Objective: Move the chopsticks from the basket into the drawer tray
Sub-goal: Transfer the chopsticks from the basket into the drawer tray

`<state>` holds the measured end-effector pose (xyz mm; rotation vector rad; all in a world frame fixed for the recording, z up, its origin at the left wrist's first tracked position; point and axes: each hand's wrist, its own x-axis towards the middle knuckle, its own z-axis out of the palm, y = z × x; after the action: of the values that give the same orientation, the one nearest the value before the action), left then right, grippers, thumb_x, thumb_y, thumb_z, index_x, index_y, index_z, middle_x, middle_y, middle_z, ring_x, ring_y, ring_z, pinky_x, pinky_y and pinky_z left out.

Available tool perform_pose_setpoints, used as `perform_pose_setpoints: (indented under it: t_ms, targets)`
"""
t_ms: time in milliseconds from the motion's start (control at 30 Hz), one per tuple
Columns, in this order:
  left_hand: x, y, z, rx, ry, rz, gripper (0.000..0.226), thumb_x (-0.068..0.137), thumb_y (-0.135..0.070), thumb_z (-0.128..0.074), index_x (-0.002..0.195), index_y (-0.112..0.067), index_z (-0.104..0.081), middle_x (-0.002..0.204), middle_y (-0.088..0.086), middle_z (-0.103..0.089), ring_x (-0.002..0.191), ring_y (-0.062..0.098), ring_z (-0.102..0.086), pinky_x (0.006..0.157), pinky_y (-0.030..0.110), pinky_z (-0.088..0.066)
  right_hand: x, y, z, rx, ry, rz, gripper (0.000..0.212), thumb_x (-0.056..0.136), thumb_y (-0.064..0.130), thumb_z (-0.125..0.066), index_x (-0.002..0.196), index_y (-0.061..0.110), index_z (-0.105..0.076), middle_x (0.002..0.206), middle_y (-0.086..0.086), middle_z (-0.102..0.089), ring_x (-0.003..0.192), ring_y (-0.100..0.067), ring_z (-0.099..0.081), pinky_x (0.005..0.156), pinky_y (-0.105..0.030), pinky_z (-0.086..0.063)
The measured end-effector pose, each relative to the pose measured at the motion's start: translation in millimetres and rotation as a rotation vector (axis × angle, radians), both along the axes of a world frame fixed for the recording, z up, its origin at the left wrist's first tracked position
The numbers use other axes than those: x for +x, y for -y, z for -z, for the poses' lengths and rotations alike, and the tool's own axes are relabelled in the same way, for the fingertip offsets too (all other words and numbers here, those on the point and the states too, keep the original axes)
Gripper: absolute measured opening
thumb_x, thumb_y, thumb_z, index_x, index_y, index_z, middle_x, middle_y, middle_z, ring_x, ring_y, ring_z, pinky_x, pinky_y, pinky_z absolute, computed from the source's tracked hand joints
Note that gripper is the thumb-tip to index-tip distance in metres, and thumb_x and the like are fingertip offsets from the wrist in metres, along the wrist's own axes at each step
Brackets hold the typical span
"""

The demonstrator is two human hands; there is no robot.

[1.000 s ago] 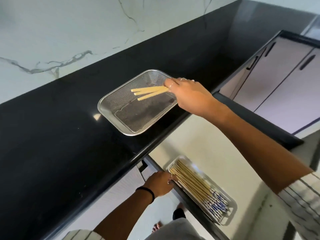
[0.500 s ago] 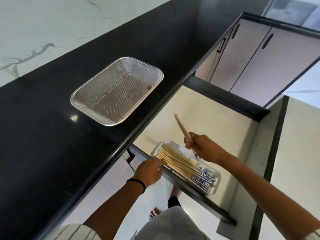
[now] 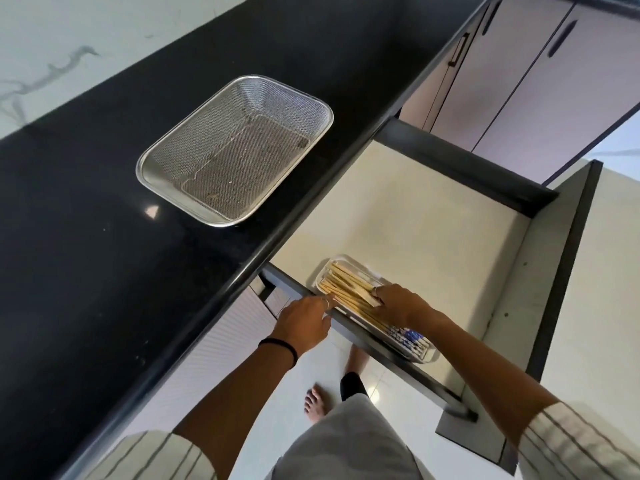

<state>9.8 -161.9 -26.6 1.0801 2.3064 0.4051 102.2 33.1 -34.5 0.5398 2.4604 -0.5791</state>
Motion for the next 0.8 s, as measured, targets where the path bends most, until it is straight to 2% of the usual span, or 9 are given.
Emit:
perform_pose_setpoints:
  t_ms: [100,333,467,567,700,800]
  targets:
    - [0,0,1,-0.003,0.002,-0.008,0.041,0.096,-0.024,-0.050,0.136,-0.022,-0.050,0.142,-0.003,-0.051,0.123,0.020,-0.054,0.102,0.035,-0.047,2,0,4,0.024,0.006,-0.005,0.028,0.095,0.028,-0.047,0.116,0.014,-0.059,0.116,-0.009,-0.065,0.101,-0.026,-0.063,0.090,-0.037,-0.051]
    - [1,0,1,0.002,-0.004,-0.021,0.042,0.095,-0.025,-0.052,0.137,-0.022,-0.049,0.140,-0.001,-0.054,0.123,0.020,-0.056,0.103,0.033,-0.047,8,-3,11,0.077,-0.043,0.028,0.025,0.096,0.017,-0.046,0.118,0.015,-0.058,0.114,-0.007,-0.066,0.100,-0.024,-0.065,0.086,-0.033,-0.051]
    - [2,0,2,0.021,-0.009,-0.028,0.041,0.095,-0.024,-0.054,0.135,-0.023,-0.051,0.141,-0.004,-0.053,0.123,0.019,-0.056,0.103,0.032,-0.047,14,-5,15,0.044,-0.080,0.050,0.027,0.099,0.020,-0.045,0.123,0.017,-0.056,0.123,-0.006,-0.061,0.107,-0.023,-0.062,0.095,-0.037,-0.050]
    - [2,-1,2,0.031,-0.012,-0.035,0.041,0.094,-0.024,-0.055,0.135,-0.022,-0.052,0.141,-0.004,-0.053,0.124,0.019,-0.055,0.103,0.030,-0.046,21,-3,19,0.041,-0.112,0.007,0.034,0.099,0.020,-0.046,0.132,0.014,-0.050,0.135,-0.008,-0.053,0.118,-0.024,-0.057,0.104,-0.034,-0.045]
    - [3,-1,2,0.025,-0.013,-0.044,0.041,0.094,-0.024,-0.055,0.135,-0.022,-0.052,0.139,-0.002,-0.055,0.122,0.020,-0.056,0.103,0.032,-0.048,34,2,24,0.042,-0.172,-0.018,0.041,0.095,0.014,-0.050,0.136,0.017,-0.046,0.137,-0.008,-0.053,0.121,-0.024,-0.055,0.106,-0.036,-0.044]
    - [3,-2,2,0.033,-0.013,-0.054,0.039,0.094,-0.023,-0.055,0.133,-0.021,-0.054,0.139,-0.002,-0.055,0.121,0.019,-0.057,0.102,0.032,-0.048,40,1,26,0.011,-0.184,-0.004,0.039,0.095,0.014,-0.050,0.133,0.016,-0.049,0.134,-0.007,-0.056,0.118,-0.022,-0.057,0.104,-0.035,-0.046]
